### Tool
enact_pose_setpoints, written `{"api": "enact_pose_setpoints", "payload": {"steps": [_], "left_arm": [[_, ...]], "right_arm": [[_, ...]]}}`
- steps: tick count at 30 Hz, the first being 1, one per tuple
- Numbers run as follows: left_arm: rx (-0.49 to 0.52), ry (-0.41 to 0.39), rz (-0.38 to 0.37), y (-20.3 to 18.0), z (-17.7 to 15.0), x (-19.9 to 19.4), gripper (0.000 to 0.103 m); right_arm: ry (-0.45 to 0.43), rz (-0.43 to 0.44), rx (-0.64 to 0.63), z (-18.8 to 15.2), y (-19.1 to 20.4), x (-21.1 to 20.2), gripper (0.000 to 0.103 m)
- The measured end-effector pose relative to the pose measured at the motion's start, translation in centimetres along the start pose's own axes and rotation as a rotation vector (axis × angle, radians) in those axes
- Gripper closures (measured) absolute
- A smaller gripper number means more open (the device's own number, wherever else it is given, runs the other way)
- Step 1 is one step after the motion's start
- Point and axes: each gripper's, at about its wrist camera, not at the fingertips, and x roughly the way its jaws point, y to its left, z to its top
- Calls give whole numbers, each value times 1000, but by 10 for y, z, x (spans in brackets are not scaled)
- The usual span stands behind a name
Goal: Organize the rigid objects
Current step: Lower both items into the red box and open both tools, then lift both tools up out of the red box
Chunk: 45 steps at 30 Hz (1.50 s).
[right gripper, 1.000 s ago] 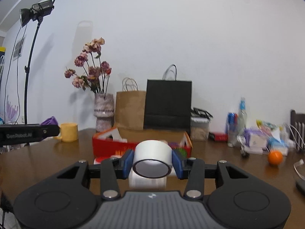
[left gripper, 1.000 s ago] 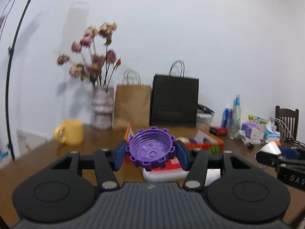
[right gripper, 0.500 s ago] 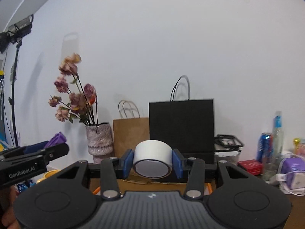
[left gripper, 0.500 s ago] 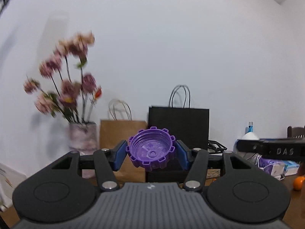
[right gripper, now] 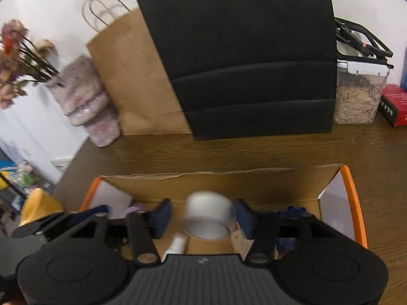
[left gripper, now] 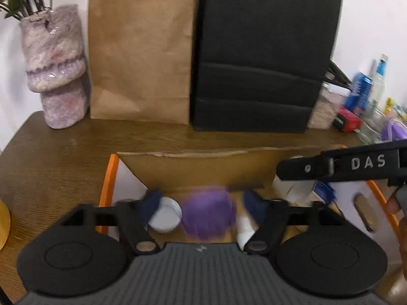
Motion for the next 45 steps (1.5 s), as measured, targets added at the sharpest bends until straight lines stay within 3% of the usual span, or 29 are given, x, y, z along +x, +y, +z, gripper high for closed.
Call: {"api": "enact_pose_setpoints", "payload": {"steps": [4,11,20,24,28,32,34,38,45], "left_arm": [[12,6,-36,0,-5,4,22],[-1,-19,-1,17,2,-13,22],[-6,-92,42,35,8,-91,22],[0,-221,38,30,-2,-148,16],[23,-427,69,20,-30,-201,14],[-20,-597,72,13,-65,-240,6],[-25,-664,77,7,-84,-256,6],[15,-684,97,-7,-107,-278,6],[-1,-689,113,-17,-136,-317,1]], "right_arm": [[-14,1,0,-6,0,7,38],[-41,-29,-10,-7,2,-7,38],[-116,-97,-91,-20,20,-89,35],[-246,-136,-163,-43,32,-143,26],[-485,-202,-207,-87,39,-200,19],[-786,-186,-260,-145,36,-245,9],[-882,-173,-268,-171,33,-258,3],[-887,-197,-298,-197,33,-267,3],[-862,-190,-303,-228,46,-287,3]]}}
